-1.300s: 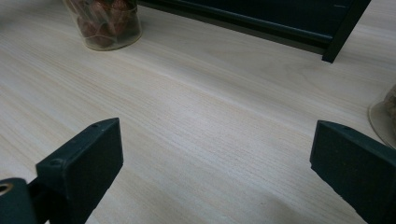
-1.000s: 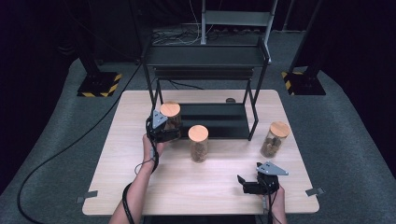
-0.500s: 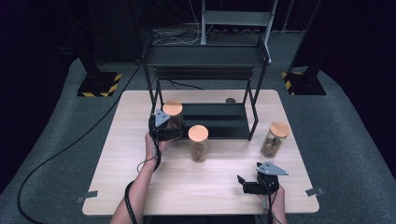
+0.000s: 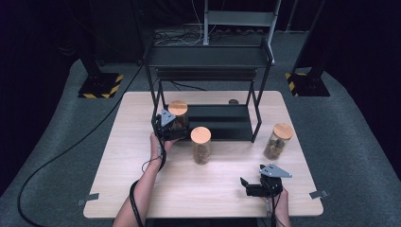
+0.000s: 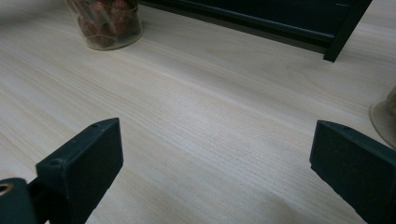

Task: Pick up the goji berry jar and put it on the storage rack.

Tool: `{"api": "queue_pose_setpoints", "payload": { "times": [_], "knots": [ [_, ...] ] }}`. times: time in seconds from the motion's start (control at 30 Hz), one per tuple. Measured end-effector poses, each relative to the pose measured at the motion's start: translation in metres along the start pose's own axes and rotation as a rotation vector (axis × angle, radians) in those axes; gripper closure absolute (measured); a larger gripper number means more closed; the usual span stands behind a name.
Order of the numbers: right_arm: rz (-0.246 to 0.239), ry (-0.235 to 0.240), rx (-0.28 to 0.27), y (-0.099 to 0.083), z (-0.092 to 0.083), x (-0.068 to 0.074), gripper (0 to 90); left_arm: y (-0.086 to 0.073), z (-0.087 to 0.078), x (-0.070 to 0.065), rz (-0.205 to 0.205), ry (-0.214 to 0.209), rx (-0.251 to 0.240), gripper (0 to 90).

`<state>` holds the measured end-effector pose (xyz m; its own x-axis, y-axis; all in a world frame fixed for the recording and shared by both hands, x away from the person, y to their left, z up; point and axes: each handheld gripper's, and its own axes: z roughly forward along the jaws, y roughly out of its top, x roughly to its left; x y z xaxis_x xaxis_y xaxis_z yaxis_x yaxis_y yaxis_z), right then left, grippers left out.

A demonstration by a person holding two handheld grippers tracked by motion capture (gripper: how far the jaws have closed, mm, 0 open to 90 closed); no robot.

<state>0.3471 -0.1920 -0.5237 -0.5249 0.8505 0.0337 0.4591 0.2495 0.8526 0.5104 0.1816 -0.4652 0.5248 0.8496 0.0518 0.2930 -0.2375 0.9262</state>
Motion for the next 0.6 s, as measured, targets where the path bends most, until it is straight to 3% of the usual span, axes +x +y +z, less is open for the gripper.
{"api": "queue_pose_setpoints", "payload": {
  "times": [0.6],
  "knots": [
    [-0.002,-0.003,0.002,0.000,0.000,0.000,1.9,-0.002,0.011,0.005,0.001,0.017,0.020,24.6]
  ]
}}
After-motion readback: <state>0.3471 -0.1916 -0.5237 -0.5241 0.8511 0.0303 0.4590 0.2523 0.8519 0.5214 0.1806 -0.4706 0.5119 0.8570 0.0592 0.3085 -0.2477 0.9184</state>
